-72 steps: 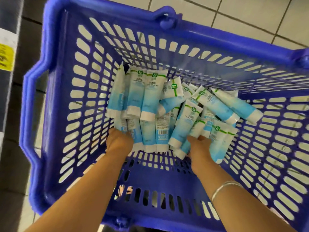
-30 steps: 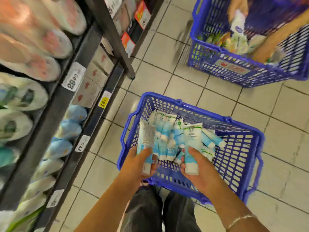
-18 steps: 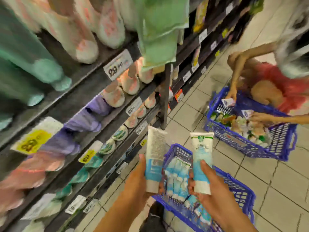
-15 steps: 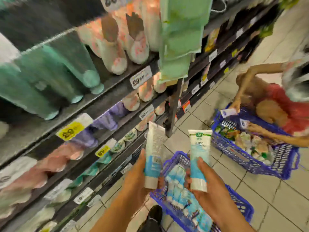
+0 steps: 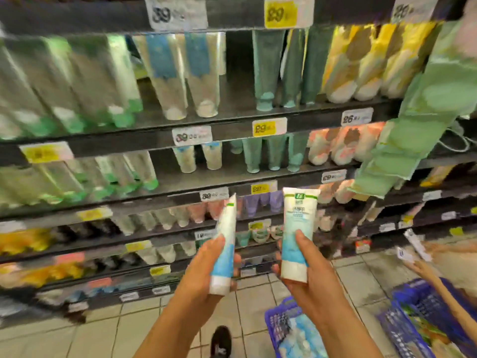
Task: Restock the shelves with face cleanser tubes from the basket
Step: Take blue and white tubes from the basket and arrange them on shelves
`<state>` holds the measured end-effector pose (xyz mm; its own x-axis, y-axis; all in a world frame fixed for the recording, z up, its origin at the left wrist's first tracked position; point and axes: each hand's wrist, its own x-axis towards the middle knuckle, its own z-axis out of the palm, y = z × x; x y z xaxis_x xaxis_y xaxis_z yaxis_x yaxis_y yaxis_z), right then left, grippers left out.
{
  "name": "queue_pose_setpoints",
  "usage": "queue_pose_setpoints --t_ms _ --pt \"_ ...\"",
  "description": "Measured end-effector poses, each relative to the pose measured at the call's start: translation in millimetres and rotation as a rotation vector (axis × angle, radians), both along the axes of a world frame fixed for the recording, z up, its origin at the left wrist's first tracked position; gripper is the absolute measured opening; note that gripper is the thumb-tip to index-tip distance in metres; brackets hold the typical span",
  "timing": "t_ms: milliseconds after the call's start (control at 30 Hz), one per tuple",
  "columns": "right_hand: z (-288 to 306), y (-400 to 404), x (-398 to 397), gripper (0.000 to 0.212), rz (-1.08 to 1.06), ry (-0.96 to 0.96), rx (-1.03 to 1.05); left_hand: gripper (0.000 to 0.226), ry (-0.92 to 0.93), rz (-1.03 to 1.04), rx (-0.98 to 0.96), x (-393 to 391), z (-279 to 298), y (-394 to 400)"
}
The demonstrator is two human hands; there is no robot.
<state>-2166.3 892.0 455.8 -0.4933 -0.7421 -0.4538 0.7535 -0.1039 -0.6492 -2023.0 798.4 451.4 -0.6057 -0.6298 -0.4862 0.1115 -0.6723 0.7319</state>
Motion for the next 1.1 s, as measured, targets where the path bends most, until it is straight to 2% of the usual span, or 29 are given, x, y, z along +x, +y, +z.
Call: queue_pose_setpoints --t_ms 167,367,600,767,867,967,1100 --pt "28 -28 69 0.051 0.202 0.013 -0.009 0.049 -0.057 0.211 -0.105 77 26 1" --pt "54 -68 146 0.04 0.399 0.068 -0.046 0.045 0.106 0.414 -0.06 163 46 -14" --pt "72 -128 255 0.034 0.523 0.164 -0.063 0.048 0.08 0.558 -0.246 283 62 -53" --pt "77 -171 338 0.037 0.568 0.219 -0.082 0.048 0.072 0.584 -0.305 372 68 -87" --pt "80 -194 378 0.027 0.564 0.223 -0.095 0.054 0.075 0.575 -0.301 414 71 -108" --pt "83 -213 406 0.022 0.565 0.164 -0.127 0.06 0.094 0.55 -0.31 447 73 -127" --pt "89 -238 427 0.025 0.598 0.047 -0.179 0.052 0.126 0.539 -0.317 476 73 -148"
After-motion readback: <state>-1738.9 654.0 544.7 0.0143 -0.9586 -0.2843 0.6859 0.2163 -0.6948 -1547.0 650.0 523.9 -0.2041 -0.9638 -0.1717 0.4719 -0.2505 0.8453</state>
